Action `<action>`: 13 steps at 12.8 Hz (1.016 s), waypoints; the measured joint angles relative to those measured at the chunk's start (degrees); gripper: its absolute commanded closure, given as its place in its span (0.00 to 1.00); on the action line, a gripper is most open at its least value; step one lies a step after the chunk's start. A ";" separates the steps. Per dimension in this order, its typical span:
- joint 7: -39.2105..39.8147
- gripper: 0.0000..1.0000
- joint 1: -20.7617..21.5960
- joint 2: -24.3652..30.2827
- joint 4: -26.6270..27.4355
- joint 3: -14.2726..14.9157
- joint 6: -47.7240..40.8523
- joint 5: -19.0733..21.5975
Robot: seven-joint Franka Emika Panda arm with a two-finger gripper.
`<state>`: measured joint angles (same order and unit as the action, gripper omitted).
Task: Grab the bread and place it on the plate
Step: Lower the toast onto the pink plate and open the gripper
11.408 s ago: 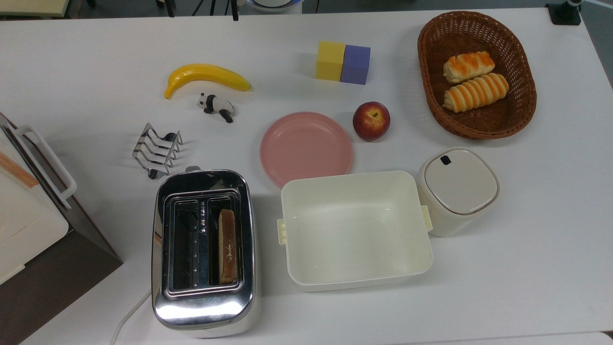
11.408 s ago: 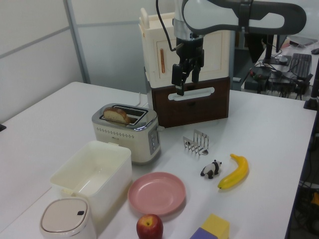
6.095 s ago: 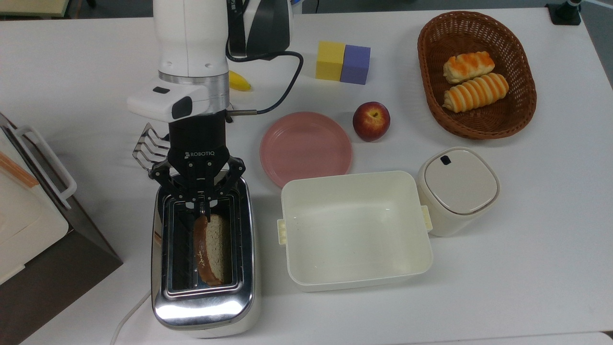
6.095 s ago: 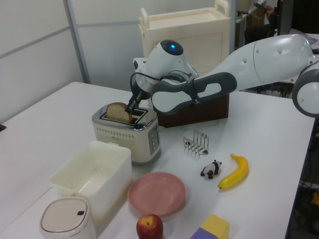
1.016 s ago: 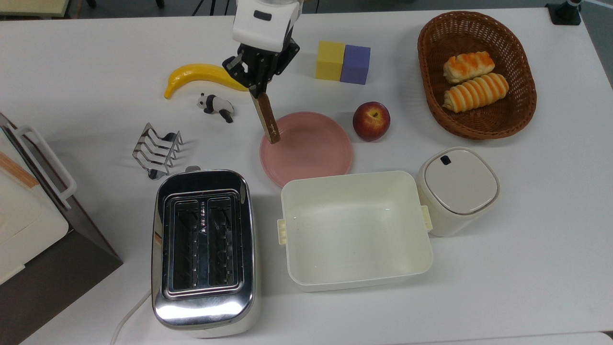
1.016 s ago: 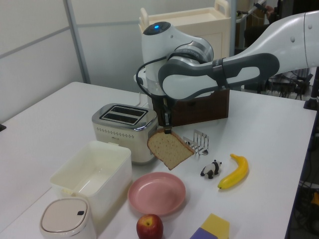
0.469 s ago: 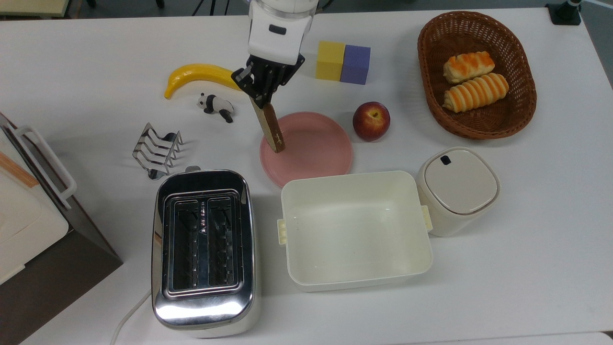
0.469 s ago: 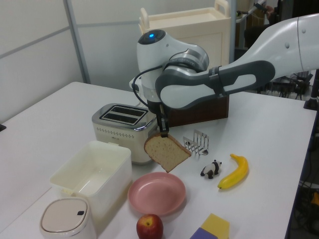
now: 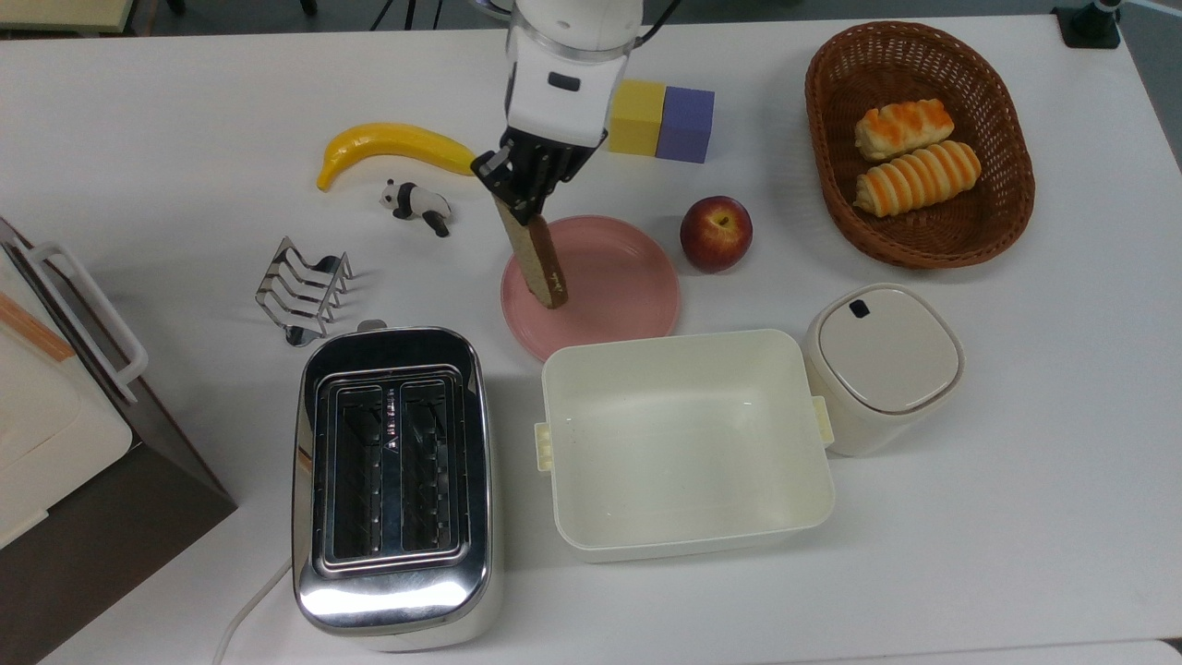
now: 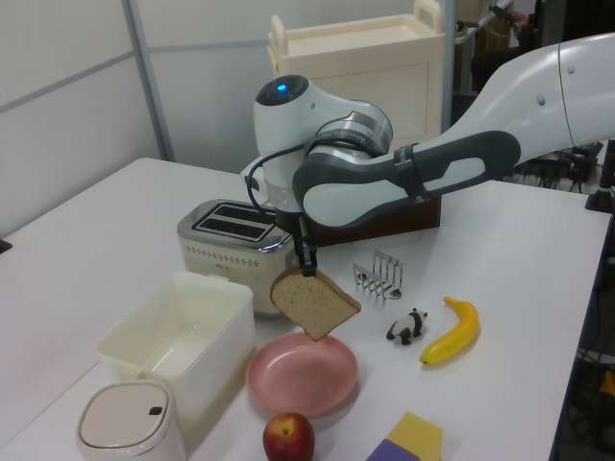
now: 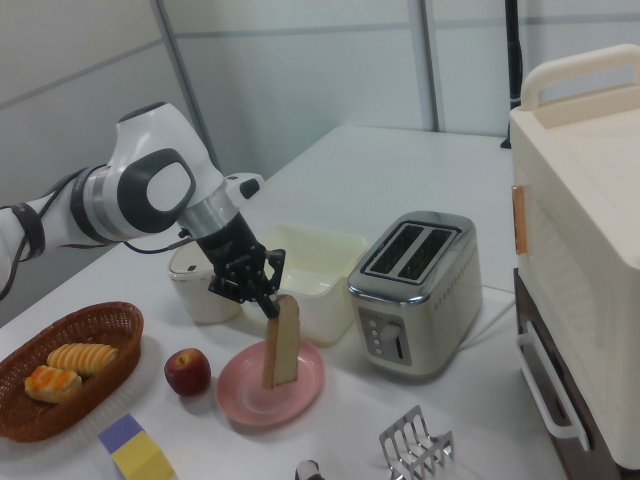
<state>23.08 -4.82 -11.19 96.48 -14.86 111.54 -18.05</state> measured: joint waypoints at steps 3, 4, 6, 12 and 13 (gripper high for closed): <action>-1.06 1.00 1.71 -0.10 0.32 -0.04 0.00 0.00; -1.07 1.00 1.84 -0.17 0.49 -0.04 0.00 0.00; -1.08 1.00 2.25 -0.45 0.68 -0.08 0.00 0.00; -1.95 1.00 2.70 -0.53 0.68 -1.71 -0.01 0.00; -2.15 1.00 2.72 -0.53 0.68 -1.99 -0.01 0.00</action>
<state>20.92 -2.10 -11.72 97.16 -16.85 111.52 -18.05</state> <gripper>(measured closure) 0.925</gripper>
